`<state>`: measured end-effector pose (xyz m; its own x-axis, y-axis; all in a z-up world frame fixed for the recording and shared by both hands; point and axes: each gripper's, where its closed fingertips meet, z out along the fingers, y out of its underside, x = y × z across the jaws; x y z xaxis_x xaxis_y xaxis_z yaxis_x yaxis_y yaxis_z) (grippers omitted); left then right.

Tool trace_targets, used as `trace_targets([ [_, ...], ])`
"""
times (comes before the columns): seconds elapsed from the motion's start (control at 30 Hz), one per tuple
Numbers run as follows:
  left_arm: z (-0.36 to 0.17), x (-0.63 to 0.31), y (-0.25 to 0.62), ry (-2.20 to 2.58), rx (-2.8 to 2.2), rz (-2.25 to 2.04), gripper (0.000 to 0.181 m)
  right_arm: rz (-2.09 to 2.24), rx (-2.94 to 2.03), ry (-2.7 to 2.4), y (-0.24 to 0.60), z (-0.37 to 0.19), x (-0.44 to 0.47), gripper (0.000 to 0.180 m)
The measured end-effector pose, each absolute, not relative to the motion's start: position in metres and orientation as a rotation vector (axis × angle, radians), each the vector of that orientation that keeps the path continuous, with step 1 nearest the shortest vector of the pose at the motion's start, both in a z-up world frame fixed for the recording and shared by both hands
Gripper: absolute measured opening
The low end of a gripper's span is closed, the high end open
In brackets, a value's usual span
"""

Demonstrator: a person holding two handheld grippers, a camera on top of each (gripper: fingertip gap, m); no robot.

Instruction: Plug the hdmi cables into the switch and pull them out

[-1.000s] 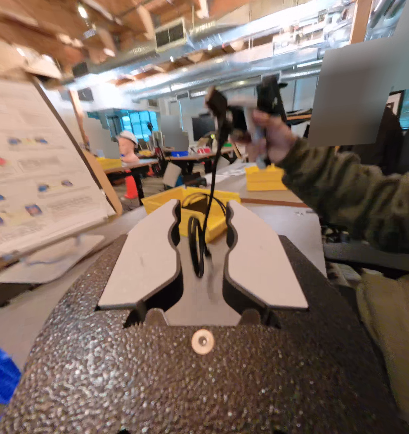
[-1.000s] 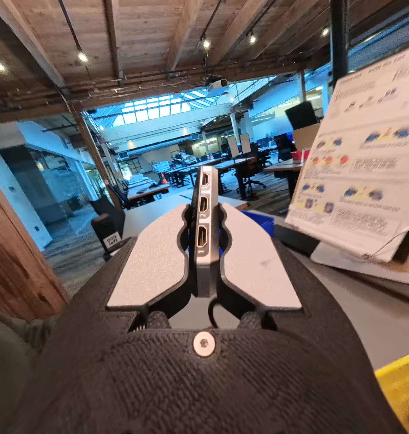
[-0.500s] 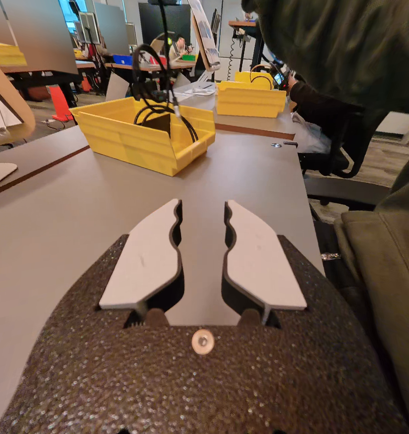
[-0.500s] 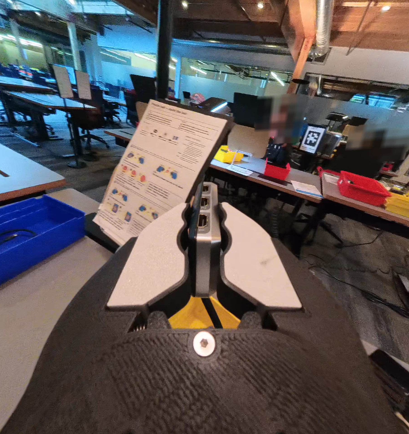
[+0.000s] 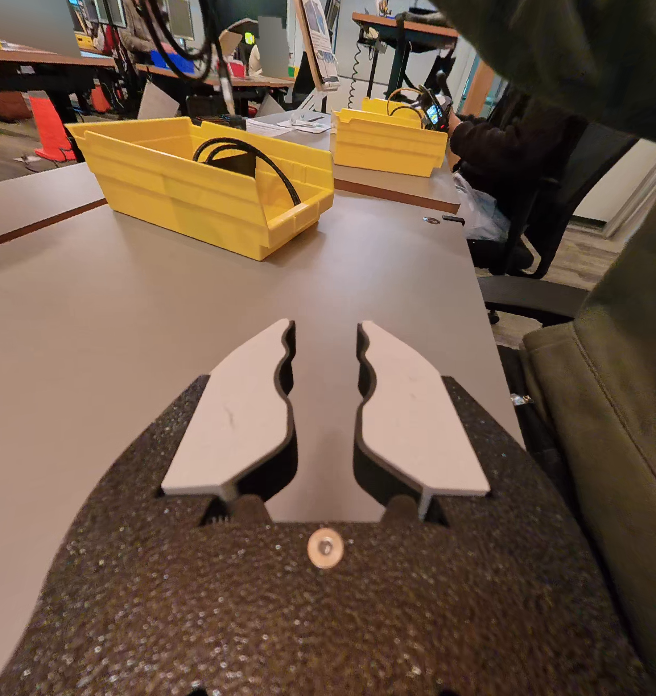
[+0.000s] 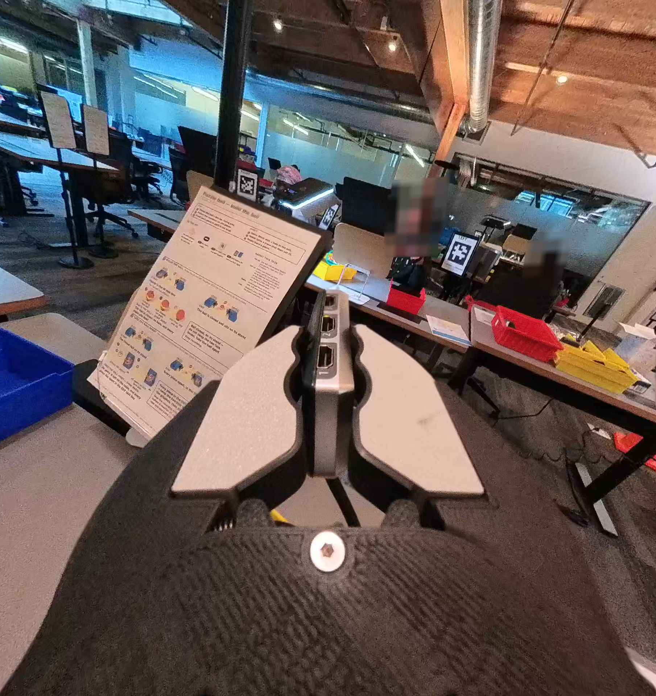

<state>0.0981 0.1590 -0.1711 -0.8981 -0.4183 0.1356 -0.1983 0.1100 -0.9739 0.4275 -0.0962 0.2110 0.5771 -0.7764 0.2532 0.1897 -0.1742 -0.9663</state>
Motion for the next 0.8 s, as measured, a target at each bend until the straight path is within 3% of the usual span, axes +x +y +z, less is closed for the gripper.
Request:
trace_targets([
  [0.17,-0.177,0.097,0.156,2.235,-0.619,-1.883,0.03,-0.832,-1.671,0.599,-0.087,0.149,0.447,0.022],
  [0.4,-0.175,0.096,0.159,2.223,-0.617,-1.896,0.029,-0.846,-2.009,0.651,-0.092,-0.023,0.455,0.023],
  [0.8,-0.179,0.095,0.16,2.241,-0.621,-1.898,0.028,-0.963,-2.638,0.328,-0.05,-0.138,0.461,0.023],
])
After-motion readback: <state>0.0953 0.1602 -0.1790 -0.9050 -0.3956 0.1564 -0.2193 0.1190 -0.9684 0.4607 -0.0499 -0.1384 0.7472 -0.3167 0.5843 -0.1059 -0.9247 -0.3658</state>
